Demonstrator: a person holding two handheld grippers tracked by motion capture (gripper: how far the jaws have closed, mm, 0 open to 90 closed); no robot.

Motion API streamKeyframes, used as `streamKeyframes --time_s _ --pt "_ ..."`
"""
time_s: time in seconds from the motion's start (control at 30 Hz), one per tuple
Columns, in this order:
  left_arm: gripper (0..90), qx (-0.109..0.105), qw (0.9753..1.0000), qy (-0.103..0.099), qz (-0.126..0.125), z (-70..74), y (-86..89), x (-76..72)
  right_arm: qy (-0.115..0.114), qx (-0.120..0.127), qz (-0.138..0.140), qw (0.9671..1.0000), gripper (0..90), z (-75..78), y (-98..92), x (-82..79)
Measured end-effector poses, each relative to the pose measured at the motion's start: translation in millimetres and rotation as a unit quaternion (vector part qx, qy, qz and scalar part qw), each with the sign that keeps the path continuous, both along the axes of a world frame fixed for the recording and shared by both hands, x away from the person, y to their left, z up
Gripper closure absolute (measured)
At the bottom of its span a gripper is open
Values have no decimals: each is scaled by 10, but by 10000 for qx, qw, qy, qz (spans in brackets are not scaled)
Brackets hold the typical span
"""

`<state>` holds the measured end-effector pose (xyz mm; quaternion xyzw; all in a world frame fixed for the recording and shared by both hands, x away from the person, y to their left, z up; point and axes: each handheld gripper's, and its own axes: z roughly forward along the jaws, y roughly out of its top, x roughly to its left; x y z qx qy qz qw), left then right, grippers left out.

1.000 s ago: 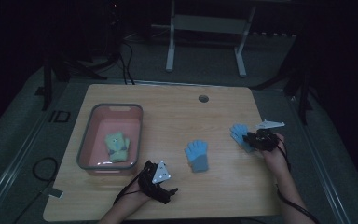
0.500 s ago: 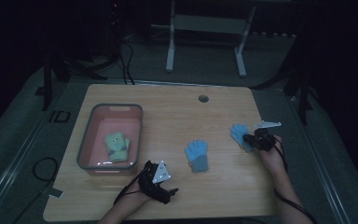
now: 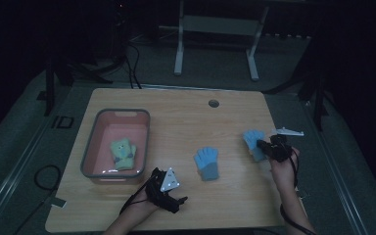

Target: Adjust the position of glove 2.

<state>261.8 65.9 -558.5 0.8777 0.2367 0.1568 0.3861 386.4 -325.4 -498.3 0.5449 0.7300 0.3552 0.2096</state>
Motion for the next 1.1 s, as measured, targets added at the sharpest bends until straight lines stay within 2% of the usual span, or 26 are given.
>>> streamKeyframes --time_s 0.13,0.17,0.2,0.23,0.37,0.43,0.5,0.57,0.63,0.87,1.1 --pt "37 77 9999 -116 1 14 -16 -3 -54 43 -209 9998 880 81 75 -142" --pt "37 87 9999 -127 -2 19 -16 -2 -25 75 -431 9990 880 117 137 -255" --pt "38 90 9999 -135 -7 21 -16 -1 -40 44 -499 9987 880 122 169 -300" --pt "37 90 9999 -128 -18 20 -16 0 -61 -16 -602 9982 880 119 200 -345" --pt "37 101 9999 -37 -97 1 -30 2 -12 67 -789 9969 880 40 289 -465" --pt "37 182 9997 -27 -138 -11 -45 -2 53 56 -761 9971 880 -18 323 -482" --pt "37 207 9996 -46 -166 -15 -60 -13 120 -72 -784 9968 880 -92 362 -505" --pt "37 198 9996 -62 -170 -8 -63 -17 243 42 -853 9960 879 -176 379 -534" --pt "37 177 9997 -63 -163 -3 -60 -18 313 10 -859 9958 878 -238 403 -546" --pt "37 177 9997 -78 -164 -1 -57 -21 548 -187 -786 9952 851 -443 449 -489" --pt "37 177 9997 -89 -164 -1 -47 -21 510 -278 -558 9967 739 -387 428 -480"
